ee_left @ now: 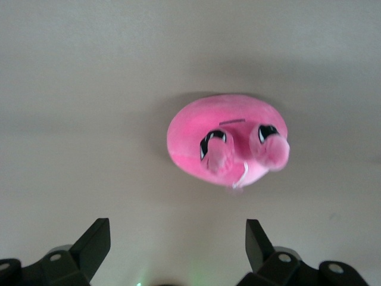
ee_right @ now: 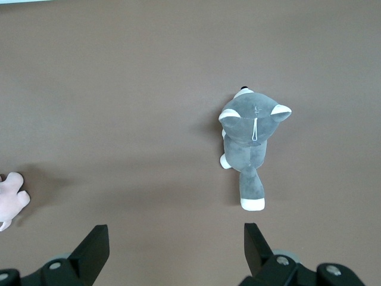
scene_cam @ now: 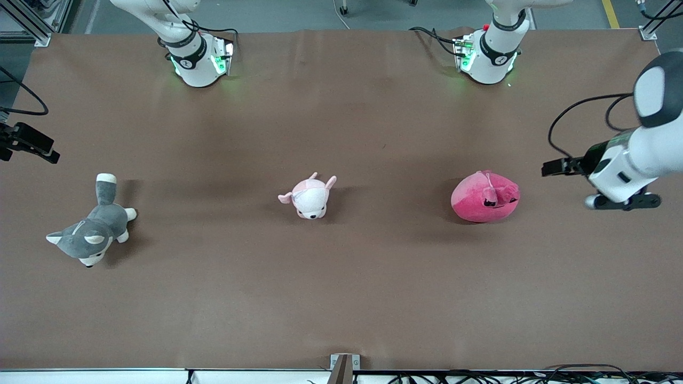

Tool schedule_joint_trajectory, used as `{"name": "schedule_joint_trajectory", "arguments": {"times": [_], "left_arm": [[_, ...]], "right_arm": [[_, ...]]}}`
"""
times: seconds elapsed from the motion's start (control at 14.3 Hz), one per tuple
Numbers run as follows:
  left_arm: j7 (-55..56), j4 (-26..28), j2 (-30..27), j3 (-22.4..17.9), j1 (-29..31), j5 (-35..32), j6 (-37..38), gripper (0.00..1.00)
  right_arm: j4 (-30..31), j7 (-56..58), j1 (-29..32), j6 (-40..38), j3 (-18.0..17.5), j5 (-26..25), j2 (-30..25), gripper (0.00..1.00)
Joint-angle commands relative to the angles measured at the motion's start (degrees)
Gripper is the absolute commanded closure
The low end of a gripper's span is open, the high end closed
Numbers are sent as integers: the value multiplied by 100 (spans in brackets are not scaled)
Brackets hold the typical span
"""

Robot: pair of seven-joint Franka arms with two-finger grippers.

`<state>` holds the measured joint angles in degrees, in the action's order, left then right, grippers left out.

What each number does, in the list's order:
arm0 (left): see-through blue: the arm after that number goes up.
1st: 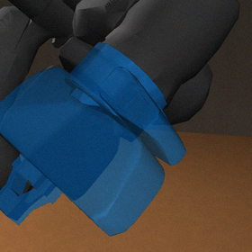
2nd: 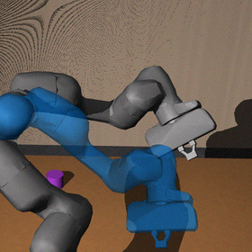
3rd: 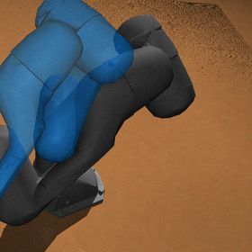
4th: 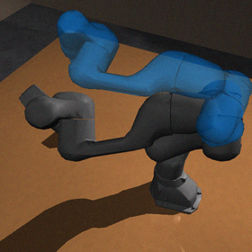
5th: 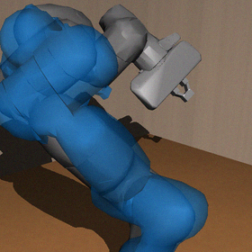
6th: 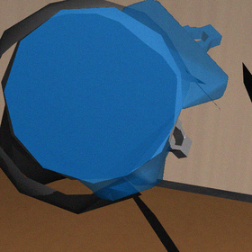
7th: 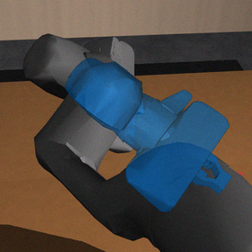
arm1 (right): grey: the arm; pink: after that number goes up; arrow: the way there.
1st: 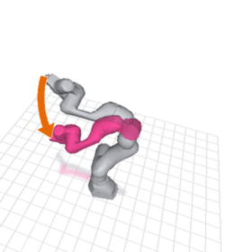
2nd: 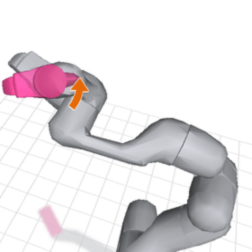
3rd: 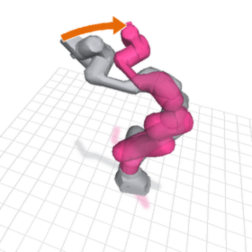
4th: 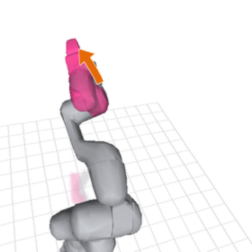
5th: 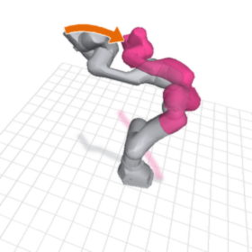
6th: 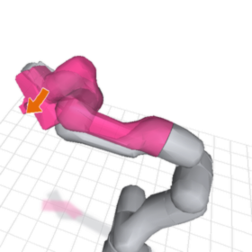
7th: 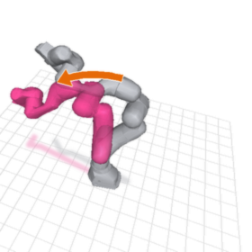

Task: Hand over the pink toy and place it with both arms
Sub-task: 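Reach the left gripper down to the pink plush and grasp its ears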

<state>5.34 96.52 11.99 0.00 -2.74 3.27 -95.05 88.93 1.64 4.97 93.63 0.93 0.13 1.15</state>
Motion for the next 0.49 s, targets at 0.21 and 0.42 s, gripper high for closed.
{"name": "schedule_joint_trajectory", "arguments": {"times": [0.21,0.42], "left_arm": [[380,1245,-127,114,-113,-72,-1391,0],[380,1650,-109,114,-122,-72,-1884,0]], "right_arm": [[151,-85,-23,234,-14,-39,-159,0],[396,-76,-14,279,-14,-39,-343,0]]}}
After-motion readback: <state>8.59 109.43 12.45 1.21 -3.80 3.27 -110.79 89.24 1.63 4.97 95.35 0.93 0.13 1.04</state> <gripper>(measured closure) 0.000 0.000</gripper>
